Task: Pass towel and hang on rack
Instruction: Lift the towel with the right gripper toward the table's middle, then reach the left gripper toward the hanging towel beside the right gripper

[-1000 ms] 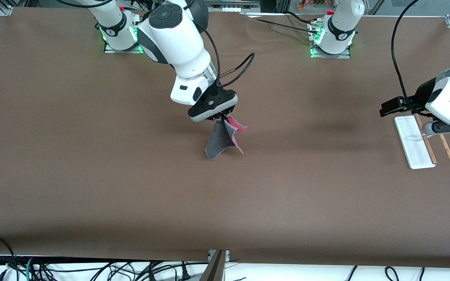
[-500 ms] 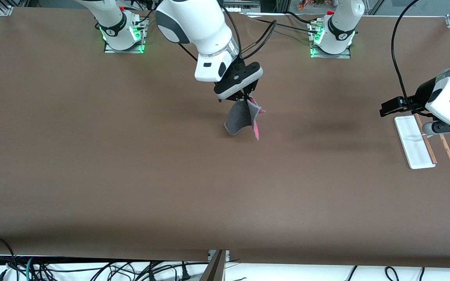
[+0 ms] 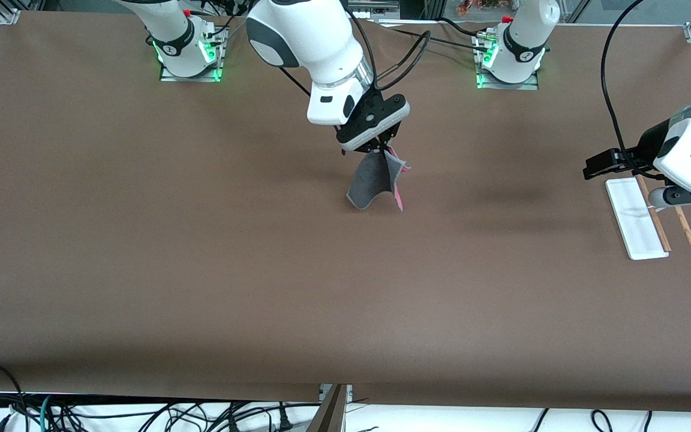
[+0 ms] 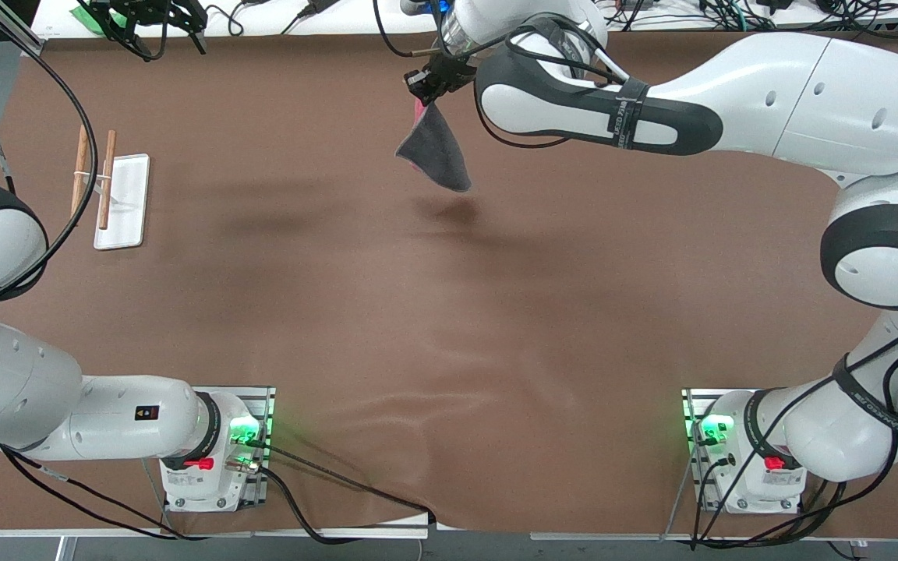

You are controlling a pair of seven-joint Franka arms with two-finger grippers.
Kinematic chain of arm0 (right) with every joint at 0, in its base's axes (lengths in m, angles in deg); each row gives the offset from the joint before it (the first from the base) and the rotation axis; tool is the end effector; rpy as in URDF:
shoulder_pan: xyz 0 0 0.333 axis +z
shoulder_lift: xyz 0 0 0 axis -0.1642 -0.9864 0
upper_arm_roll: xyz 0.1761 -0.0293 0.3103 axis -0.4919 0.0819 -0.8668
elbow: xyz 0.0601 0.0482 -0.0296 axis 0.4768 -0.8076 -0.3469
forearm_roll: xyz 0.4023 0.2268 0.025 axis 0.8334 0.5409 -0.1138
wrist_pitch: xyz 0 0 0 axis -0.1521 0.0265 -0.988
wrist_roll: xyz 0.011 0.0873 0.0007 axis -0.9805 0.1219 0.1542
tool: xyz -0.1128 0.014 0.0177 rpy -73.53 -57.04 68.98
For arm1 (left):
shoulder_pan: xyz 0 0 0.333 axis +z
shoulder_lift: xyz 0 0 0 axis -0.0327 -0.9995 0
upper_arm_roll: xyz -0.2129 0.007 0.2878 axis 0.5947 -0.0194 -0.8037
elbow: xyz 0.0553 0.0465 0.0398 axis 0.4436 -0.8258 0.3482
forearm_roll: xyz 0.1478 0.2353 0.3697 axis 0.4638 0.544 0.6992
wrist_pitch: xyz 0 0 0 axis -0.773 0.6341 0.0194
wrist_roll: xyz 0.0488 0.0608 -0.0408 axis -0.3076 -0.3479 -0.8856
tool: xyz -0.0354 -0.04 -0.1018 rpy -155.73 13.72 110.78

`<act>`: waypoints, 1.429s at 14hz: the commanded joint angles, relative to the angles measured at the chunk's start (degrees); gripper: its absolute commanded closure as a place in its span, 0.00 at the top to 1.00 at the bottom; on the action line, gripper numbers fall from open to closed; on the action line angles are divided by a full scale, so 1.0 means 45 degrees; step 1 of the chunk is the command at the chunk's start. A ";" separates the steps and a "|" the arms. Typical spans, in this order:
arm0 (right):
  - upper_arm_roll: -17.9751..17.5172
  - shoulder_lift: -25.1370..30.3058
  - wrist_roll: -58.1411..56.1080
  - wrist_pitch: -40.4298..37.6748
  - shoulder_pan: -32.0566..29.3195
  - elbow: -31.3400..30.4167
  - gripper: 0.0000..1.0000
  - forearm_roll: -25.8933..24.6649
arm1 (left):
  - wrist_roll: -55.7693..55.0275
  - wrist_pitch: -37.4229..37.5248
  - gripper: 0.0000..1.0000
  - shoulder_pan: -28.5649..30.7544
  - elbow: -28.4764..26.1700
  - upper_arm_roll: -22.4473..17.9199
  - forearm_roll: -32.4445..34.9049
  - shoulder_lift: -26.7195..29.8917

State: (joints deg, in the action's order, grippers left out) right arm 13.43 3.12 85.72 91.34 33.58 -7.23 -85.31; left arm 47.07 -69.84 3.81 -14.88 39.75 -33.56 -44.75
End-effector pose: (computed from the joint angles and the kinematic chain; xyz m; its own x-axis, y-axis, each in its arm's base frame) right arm 0.5359 0.6073 0.5176 0.8626 0.3576 0.3577 0.4615 -0.8459 -0.2674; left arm 0.6646 -0.0259 0.5855 0.9799 0.1340 -0.1477 0.1405 -0.9895 0.0346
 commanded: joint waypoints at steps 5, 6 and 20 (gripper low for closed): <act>-0.0024 -0.0706 0.0081 0.0533 0.0146 0.0294 0.00 -0.0007 | 0.0077 -0.0095 1.00 0.0524 0.0426 -0.0169 -0.3149 -0.0512; -0.0005 -0.0706 0.0081 0.0533 0.0282 0.0294 0.00 -0.0046 | 0.0039 -0.0076 1.00 0.0778 0.0331 -0.0170 -0.3656 -0.0648; 0.0035 -0.0569 0.0043 0.0748 0.0303 0.0314 0.00 -0.0125 | 0.3864 -0.2867 1.00 -0.1329 -0.2323 0.0571 -0.3915 -0.1684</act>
State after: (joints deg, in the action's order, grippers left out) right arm 13.63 0.42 85.72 94.56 34.57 -6.47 -85.44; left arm 60.02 -79.95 -2.03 -21.59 41.51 -49.73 -53.14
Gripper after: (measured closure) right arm 0.974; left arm 0.000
